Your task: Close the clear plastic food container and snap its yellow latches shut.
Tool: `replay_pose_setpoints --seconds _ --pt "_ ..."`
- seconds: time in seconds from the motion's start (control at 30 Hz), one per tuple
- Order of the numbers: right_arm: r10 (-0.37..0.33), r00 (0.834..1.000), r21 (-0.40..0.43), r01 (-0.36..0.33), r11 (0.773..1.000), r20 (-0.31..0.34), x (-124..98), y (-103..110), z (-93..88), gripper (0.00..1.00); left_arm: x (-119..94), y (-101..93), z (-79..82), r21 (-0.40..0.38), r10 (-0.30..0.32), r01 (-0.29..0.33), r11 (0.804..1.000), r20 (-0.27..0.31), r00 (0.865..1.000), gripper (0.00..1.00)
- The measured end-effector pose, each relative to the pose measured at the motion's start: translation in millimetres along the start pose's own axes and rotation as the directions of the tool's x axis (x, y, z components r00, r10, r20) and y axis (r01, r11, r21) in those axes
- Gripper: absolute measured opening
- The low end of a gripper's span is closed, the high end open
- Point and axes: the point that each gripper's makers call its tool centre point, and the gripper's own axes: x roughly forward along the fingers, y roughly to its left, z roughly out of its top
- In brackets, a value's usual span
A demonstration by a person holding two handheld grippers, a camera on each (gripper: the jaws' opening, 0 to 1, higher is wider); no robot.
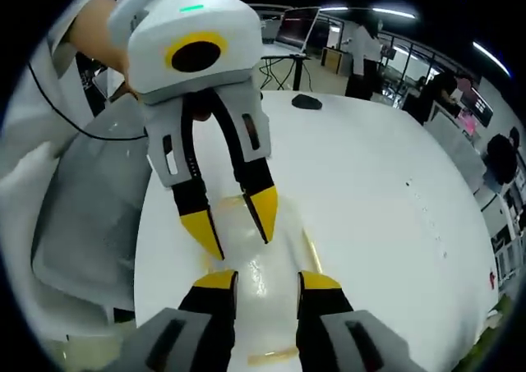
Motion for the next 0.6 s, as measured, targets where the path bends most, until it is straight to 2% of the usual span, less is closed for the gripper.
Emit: replay_pose_setpoints --seconds 0.33,0.5,0.6 --pt "-0.002 1.0 -0.024 0.001 1.0 -0.023 10 -6 -5.2 0.26 10 -6.0 -3.2 0.03 0.003 -0.002 1.0 -0.018 1.0 0.22" --pt "-0.016 1.0 -0.036 0.015 0.999 -0.023 11 -13 -3.4 0.29 12 -17.1 -0.8 0.021 -0.03 0.03 0.999 -0.01 1.0 0.26" --pt "-0.029 0.999 -0.033 0.028 0.999 -0.027 12 -21 -3.1 0.33 13 -20.2 -2.7 0.039 -0.024 0.025 0.999 -0.019 1.0 0.27"
